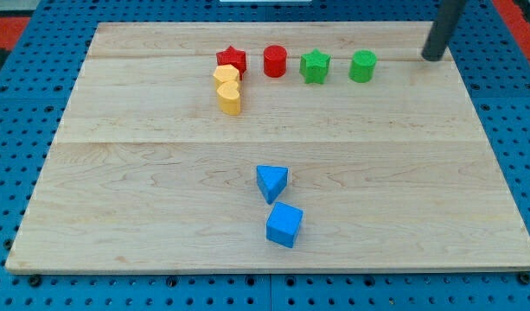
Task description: Slide the green star slightly down
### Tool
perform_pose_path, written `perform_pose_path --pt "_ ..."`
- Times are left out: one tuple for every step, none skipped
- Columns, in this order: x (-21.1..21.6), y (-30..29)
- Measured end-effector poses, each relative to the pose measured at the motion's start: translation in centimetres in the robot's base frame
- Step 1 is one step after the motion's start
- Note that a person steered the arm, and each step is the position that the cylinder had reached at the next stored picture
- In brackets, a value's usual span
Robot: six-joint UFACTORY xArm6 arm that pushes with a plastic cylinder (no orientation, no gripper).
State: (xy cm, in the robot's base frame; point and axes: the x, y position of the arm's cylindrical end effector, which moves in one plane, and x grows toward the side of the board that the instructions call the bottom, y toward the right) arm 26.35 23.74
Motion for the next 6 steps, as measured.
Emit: perform_pose_path --pt "1.6 -5.4" --pt "6.8 -8.6" --pt "6.2 -9.9" --pt "2.0 -6.7" --pt "-1.2 -13.9" --pt "0.5 -15.8"
